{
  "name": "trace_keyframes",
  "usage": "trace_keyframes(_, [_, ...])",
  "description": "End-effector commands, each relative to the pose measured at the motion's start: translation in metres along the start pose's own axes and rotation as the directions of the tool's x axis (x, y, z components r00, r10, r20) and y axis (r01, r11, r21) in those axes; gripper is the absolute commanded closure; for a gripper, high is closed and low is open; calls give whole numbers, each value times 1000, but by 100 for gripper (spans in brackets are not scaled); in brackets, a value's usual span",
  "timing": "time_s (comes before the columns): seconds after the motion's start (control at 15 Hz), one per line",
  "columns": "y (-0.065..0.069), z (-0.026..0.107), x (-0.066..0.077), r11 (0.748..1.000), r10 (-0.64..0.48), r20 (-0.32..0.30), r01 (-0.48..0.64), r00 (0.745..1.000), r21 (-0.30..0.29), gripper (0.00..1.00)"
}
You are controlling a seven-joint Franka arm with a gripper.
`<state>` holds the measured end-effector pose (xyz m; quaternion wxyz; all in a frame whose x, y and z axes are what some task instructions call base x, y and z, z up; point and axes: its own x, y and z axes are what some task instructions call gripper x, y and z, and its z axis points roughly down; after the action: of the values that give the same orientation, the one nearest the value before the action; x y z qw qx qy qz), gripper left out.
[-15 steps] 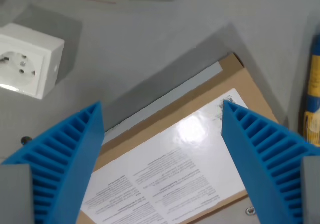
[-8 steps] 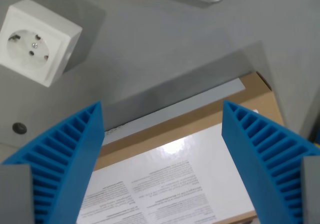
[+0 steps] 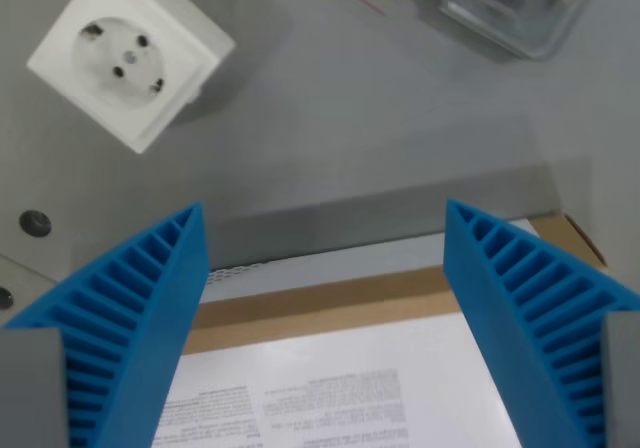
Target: Move above the white socket
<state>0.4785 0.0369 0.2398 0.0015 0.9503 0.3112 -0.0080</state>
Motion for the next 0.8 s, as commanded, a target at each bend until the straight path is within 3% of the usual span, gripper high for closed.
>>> trace_keyframes(0.07, [-16,12,0,917,-399,-134,395,907,-50,0])
trace_keyframes(0.4, [-35,28,11,855,-518,-128,516,846,-51,0])
trace_keyframes(0.8, [-51,45,22,804,-593,-137,592,794,-54,0])
